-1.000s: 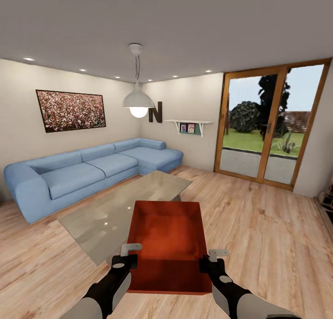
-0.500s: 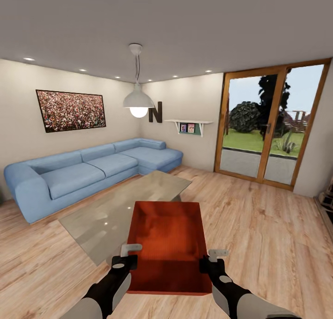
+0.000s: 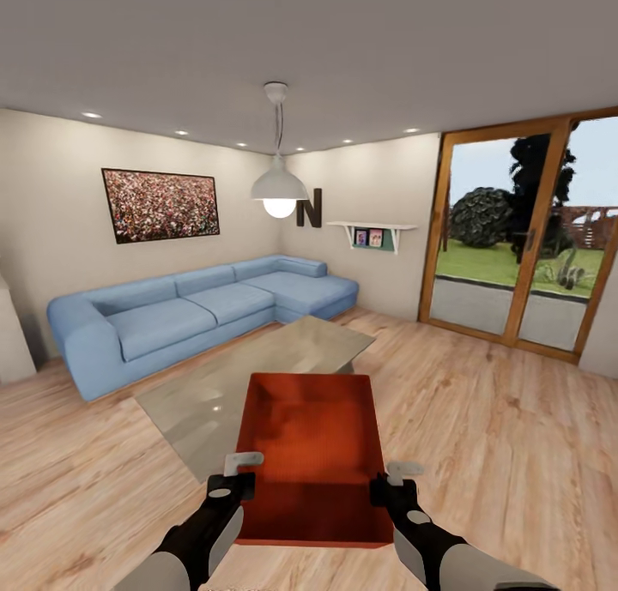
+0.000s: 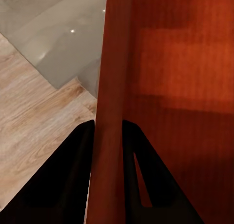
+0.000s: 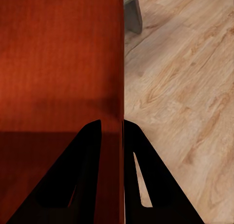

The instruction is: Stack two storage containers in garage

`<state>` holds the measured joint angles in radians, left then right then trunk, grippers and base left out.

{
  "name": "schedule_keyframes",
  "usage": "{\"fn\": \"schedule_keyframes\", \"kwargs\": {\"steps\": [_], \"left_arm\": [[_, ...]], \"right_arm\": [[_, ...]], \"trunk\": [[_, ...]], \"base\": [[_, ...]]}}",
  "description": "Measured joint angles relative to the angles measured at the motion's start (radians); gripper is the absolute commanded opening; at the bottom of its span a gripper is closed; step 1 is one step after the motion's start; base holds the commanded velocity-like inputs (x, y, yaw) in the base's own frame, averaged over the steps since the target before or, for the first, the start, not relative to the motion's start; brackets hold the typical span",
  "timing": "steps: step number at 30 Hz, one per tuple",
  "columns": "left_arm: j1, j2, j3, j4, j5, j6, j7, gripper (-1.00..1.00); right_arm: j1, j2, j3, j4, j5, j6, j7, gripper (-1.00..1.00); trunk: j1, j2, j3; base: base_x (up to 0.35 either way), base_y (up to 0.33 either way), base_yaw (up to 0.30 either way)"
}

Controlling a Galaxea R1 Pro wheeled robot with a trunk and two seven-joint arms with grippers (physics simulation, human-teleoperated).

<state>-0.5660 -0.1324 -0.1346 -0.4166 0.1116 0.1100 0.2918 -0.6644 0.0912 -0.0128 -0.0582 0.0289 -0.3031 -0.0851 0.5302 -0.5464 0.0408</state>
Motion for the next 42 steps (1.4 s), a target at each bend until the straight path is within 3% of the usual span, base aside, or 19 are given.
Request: {"fn": "schedule_keyframes", "kwargs": {"steps": [42], "left_arm": [[0.0,0.001,-0.003,-0.005,-0.001,0.001,0.0,-1.0]], "right_arm": [[0.0,0.0,-0.003,0.0,0.0,-0.006,0.0,-1.0]], "trunk": [[0.0,0.0,0.0]], "base": [[0.0,0.0,0.279]]}}
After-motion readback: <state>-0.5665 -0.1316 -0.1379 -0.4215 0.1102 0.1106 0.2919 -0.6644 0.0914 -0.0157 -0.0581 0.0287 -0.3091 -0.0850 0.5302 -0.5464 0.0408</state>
